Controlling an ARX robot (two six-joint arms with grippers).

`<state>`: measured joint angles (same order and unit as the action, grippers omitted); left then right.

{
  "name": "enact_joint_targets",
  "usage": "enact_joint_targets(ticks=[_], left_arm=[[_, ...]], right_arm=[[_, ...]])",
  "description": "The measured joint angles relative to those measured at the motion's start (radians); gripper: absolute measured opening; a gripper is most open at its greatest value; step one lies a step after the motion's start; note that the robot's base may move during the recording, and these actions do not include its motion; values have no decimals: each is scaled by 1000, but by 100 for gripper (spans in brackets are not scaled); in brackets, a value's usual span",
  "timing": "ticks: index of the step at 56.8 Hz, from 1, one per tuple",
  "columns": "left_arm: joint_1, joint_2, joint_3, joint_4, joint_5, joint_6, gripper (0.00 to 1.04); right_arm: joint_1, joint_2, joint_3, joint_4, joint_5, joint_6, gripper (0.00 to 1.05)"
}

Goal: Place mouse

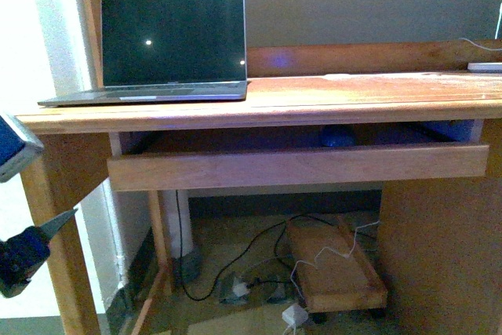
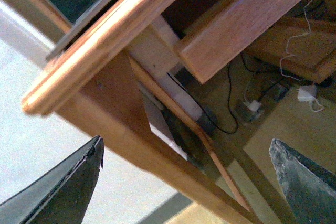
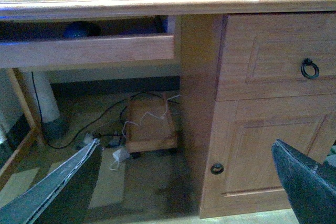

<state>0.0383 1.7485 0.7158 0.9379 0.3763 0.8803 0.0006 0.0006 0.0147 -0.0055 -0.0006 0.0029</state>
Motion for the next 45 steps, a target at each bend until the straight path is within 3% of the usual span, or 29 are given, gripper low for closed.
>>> enact_joint_targets(ticks=[27, 45], left_arm=[[-44, 234, 239, -46, 99, 351, 97], [-41, 370, 425, -86, 95, 484, 97]], right_arm=[[0, 0, 0, 0, 0, 0, 97], [0, 0, 0, 0, 0, 0, 97]])
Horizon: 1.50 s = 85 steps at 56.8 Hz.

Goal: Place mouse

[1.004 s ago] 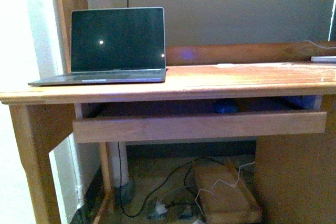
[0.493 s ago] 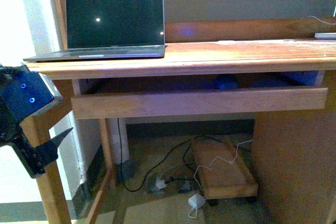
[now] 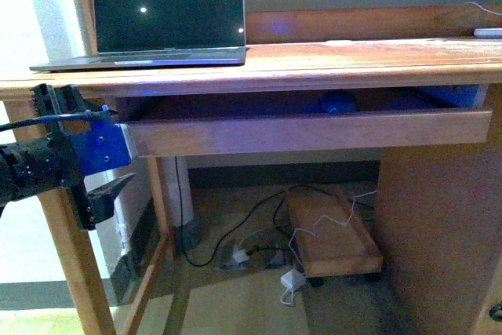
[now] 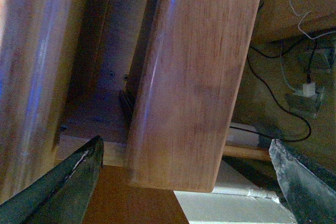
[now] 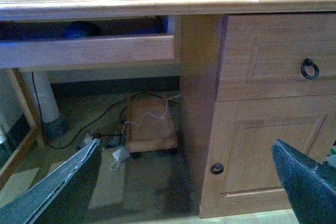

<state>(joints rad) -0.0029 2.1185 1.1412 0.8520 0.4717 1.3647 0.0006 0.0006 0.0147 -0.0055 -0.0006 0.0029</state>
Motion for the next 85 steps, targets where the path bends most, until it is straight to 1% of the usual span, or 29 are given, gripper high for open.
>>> enact_joint_targets(ticks=[8, 21, 30, 39, 47, 52, 56, 61, 71, 75, 78, 85], left_arm=[[3, 32, 33, -39, 4, 23, 97], [8, 58, 60, -42, 27, 48, 97], [6, 66, 72, -62, 25, 57, 97], [-11, 21, 73, -202, -23, 15, 97], [-37, -49, 66, -389, -91, -80, 97], [-45, -98, 58, -512, -106, -108, 97], [-46, -137, 46, -600, -86, -133, 97], [-50, -180, 24, -674, -58, -172, 97], [-66, -256, -26, -768, -8, -256, 97], [-84, -300, -69, -805, 33, -305, 97], [-99, -338, -102, -841, 105, -349, 97], [-128, -391, -151, -866, 171, -437, 97]], right_arm=[[0, 0, 0, 0, 0, 0, 97], [0, 0, 0, 0, 0, 0, 97], [0, 0, 0, 0, 0, 0, 97], [0, 0, 0, 0, 0, 0, 97], [0, 0, 0, 0, 0, 0, 97], [0, 0, 0, 0, 0, 0, 97], [0, 0, 0, 0, 0, 0, 97], [0, 0, 0, 0, 0, 0, 97], [0, 0, 0, 0, 0, 0, 97], [0, 0, 0, 0, 0, 0, 97], [0, 0, 0, 0, 0, 0, 97], [0, 0, 0, 0, 0, 0, 97]])
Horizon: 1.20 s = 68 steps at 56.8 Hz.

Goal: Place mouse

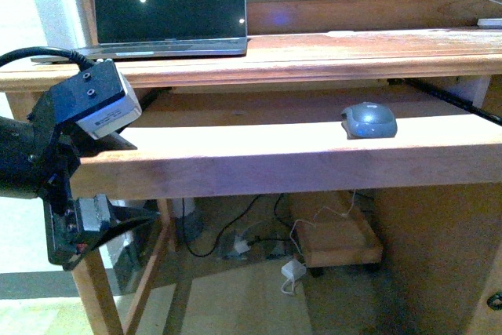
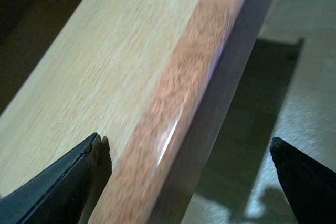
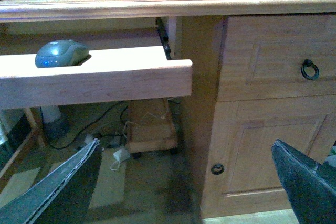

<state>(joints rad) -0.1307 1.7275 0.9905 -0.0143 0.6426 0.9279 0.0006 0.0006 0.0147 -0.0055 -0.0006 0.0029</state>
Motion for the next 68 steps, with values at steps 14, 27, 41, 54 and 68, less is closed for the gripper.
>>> enact_joint_targets(ticks=[14, 27, 41, 54, 68], left_arm=[[-15, -62, -87, 200, 106, -401, 97], [-16, -179, -157, 532, -21, -1077, 97], [-50, -462, -322, 431, -409, -1184, 97], [-69, -767, -621, 380, -653, -1046, 97], [-230, -1195, -832, 84, -885, -1038, 97]], right_arm=[[0, 0, 0, 0, 0, 0, 97], [0, 0, 0, 0, 0, 0, 97], [0, 0, 0, 0, 0, 0, 97], [0, 0, 0, 0, 0, 0, 97], [0, 0, 0, 0, 0, 0, 97]])
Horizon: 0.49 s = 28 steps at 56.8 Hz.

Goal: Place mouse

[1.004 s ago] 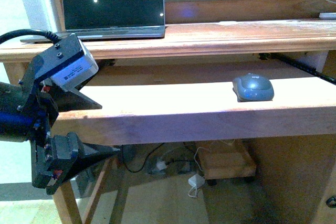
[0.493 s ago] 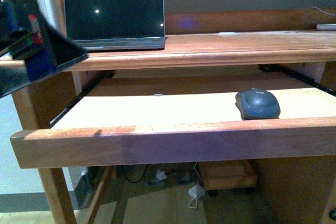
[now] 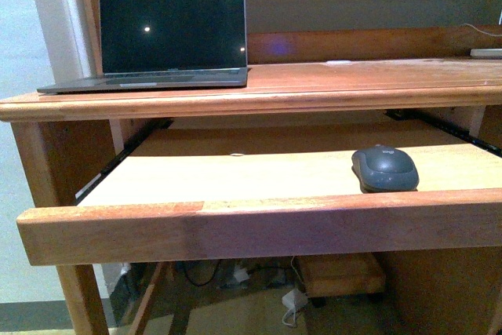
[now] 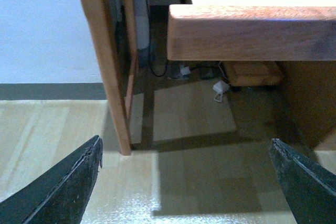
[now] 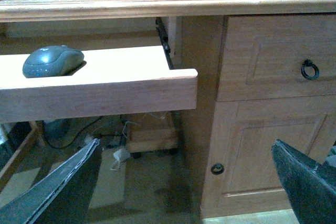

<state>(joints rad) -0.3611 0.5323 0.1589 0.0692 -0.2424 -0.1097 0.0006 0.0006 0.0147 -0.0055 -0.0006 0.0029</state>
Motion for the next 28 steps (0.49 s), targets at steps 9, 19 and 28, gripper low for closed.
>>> enact_joint_targets(ticks=[9, 19, 28], left_arm=[[-58, -263, -116, 56, -161, 58, 80], [34, -466, -150, -10, -70, 88, 52], [123, -496, -150, -39, 19, 95, 27]], right_arm=[[0, 0, 0, 0, 0, 0, 97], [0, 0, 0, 0, -2, 0, 97], [-2, 87, 52, -113, -121, 114, 97]])
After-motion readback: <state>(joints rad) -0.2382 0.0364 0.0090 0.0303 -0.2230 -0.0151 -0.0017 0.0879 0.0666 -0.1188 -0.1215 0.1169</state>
